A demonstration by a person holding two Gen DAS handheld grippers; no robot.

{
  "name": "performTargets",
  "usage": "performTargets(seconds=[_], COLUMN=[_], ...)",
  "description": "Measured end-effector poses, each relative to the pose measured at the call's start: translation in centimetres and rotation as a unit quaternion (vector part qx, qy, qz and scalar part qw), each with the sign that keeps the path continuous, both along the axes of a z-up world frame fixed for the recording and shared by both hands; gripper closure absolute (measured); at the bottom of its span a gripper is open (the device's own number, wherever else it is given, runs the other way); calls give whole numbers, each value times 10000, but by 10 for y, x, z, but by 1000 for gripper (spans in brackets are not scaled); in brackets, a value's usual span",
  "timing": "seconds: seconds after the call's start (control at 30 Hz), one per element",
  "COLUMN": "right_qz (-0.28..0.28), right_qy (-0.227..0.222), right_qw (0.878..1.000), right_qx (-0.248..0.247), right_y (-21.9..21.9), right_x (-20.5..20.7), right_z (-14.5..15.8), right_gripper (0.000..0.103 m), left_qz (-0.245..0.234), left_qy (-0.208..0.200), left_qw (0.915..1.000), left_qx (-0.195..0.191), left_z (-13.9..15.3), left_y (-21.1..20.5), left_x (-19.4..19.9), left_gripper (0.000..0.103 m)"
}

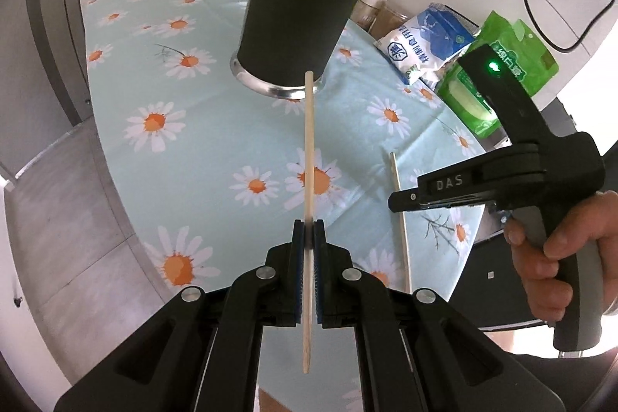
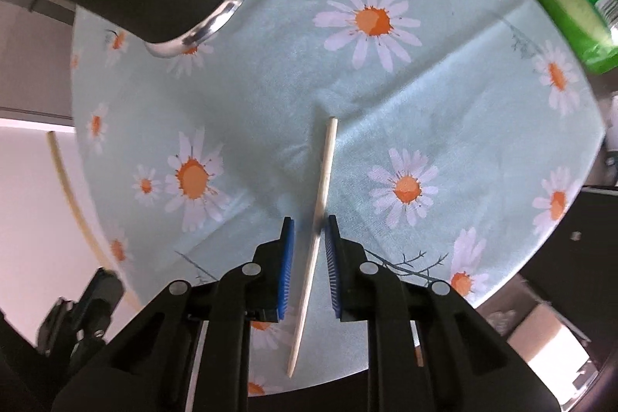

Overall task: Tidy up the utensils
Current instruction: 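Lift both chopsticks and carry them over the black holder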

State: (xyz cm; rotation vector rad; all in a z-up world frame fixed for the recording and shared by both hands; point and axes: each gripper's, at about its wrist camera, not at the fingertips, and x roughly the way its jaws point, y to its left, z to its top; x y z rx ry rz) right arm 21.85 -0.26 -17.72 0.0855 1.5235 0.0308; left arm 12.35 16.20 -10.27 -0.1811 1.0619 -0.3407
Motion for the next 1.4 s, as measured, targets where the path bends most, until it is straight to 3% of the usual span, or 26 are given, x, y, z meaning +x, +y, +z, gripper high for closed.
performTargets(seconds=[0.17, 0.43, 0.77, 1.07, 1.23, 1.4], right_qz=[-31, -280, -394, -8, 390, 1046], right_qy=[-282, -361, -394, -1190, -1429, -1846], right_qw=[9986, 9978, 9984, 9888, 9792, 9564], right_qx=[-455, -471, 62, 896, 1388, 2006], right_y=[30, 29, -9, -6, -11, -15], right_x=[-4, -13, -13, -23, -16, -9], right_z=[-4, 2, 12, 61, 79, 108], right_gripper=[97, 97, 97, 97, 97, 97], left_qz=[-175, -489, -657, -505, -279, 117], left_qy=[-112, -134, -103, -208, -280, -419], left_qw=[9998, 9987, 9977, 9985, 9991, 9990], left_qx=[6, 2, 100, 98, 144, 97], left_z=[2, 6, 10, 19, 27, 43], left_y=[9, 17, 21, 13, 4, -7], left_x=[-5, -10, -10, -4, 3, 10], left_gripper=[100, 100, 100, 100, 100, 100])
